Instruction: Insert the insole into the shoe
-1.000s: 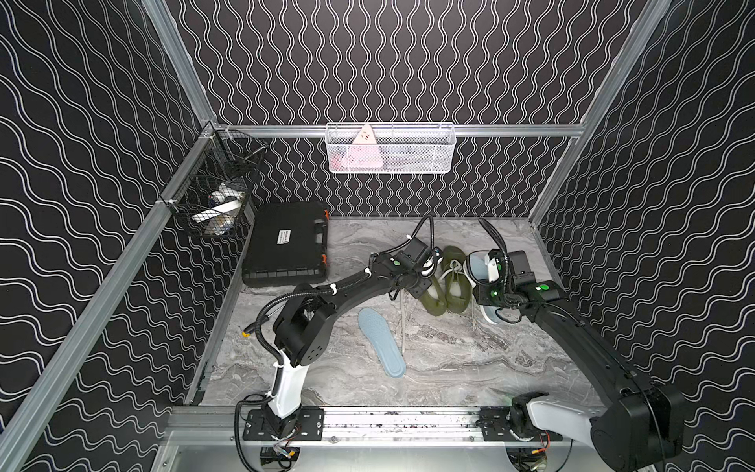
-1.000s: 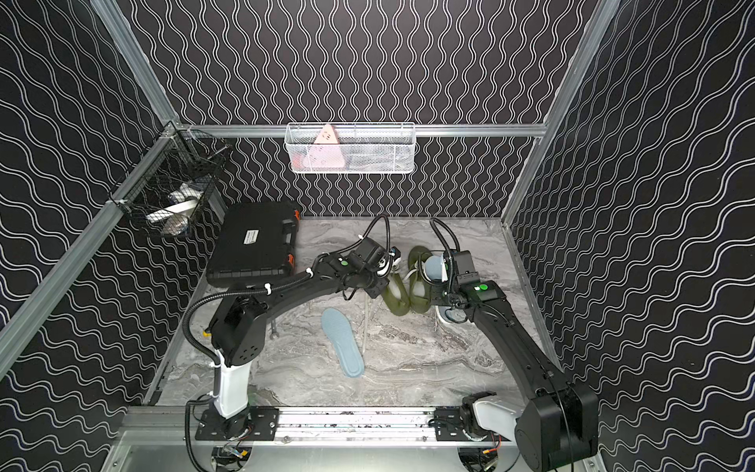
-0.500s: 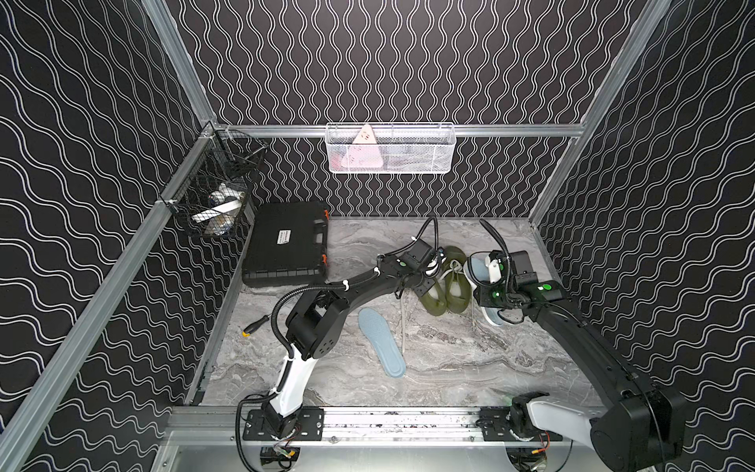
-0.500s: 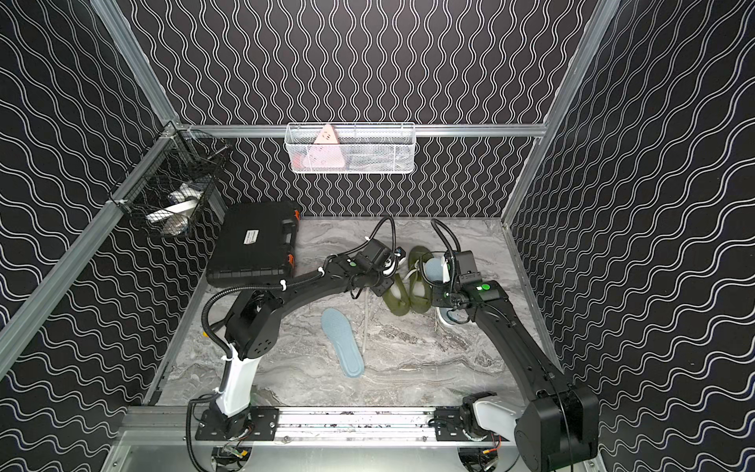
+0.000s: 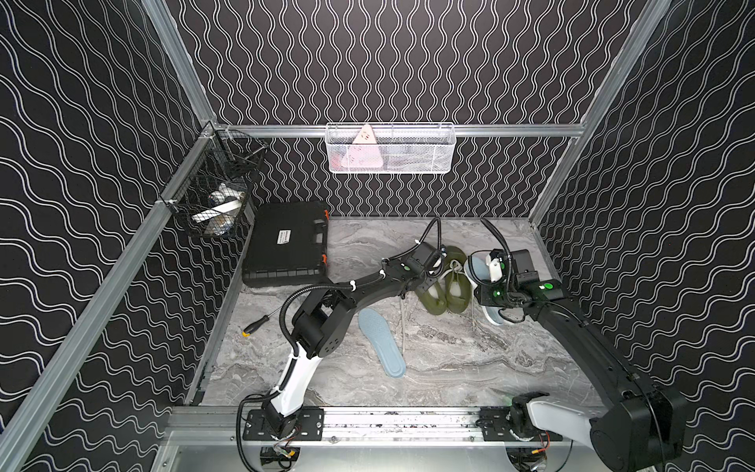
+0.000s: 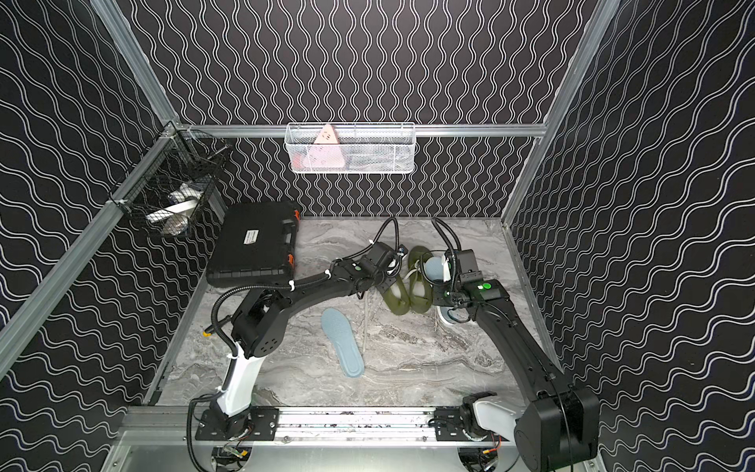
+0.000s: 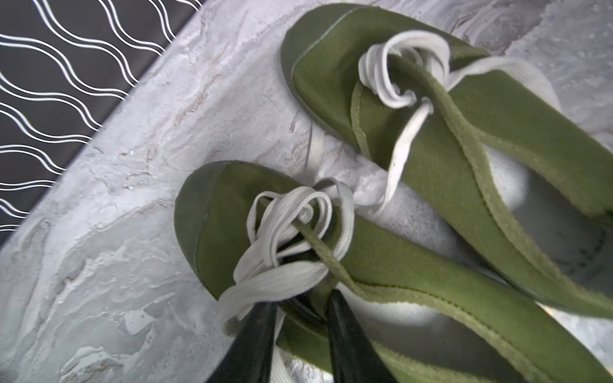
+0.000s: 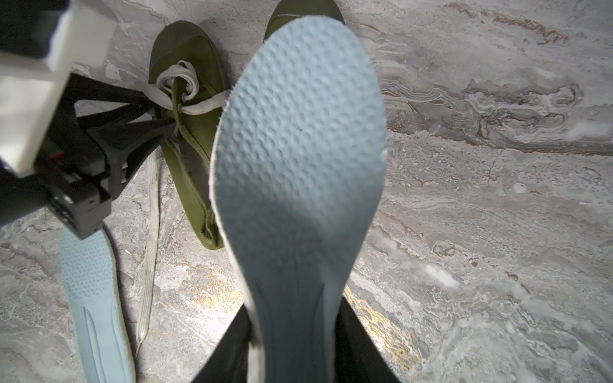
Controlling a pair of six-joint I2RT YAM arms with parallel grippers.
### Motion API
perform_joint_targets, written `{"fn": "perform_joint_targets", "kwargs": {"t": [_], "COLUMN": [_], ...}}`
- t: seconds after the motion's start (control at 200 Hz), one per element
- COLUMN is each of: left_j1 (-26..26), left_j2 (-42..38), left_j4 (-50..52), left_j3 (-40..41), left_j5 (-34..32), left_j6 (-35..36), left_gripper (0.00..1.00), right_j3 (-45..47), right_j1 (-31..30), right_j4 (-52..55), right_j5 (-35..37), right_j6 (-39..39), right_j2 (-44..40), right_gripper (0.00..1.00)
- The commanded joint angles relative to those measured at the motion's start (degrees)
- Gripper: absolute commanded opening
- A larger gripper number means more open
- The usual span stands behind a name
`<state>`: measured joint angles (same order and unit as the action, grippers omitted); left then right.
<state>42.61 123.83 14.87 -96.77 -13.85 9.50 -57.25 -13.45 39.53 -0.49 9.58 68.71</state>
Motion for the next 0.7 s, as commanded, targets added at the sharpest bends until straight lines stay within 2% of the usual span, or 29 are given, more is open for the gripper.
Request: {"fn": "perform_joint_targets", "kwargs": {"t": [0.0, 0.12, 0.185, 0.32, 0.44, 0.695], "left_j1": [0.28, 0.67, 0.72, 0.73, 0.63, -2.16], "left_j2": [0.08, 1.33, 1.34, 0.98, 1.11, 2.33], "left_j4": [-3.26, -1.95, -2.35, -1.37, 3.68, 17.61], "left_j3": [0.13, -1.04, -0.74, -1.98, -5.75, -13.97], "left_j5": [-1.69, -0.87, -1.58, -2.57, -0.37, 8.64], "left_j6": [1.99, 2.5, 2.95, 3.95, 3.24, -2.47], "left_gripper": [0.35, 0.36, 0.34, 0.11, 0.0, 0.0], "right_j3": [-0.09, 0.09, 0.11, 0.3, 0.14, -1.93], "right_j1": [-0.03, 0.02, 0.09, 0.08, 0.08, 0.04], "right_j4": [0.9, 0.99, 0.99, 1.16, 1.83, 5.7], "right_j5": [-0.37, -0.39, -0.34, -0.23, 0.21, 0.07], "right_j6": [-0.36, -0.42, -0.43, -0.61, -0.99, -3.63], "right_j2": [-0.22, -0.37, -0.45, -0.2, -0.2, 0.99], "right_gripper": [0.39, 0.39, 0.39, 0.39, 0.39, 0.36]}}
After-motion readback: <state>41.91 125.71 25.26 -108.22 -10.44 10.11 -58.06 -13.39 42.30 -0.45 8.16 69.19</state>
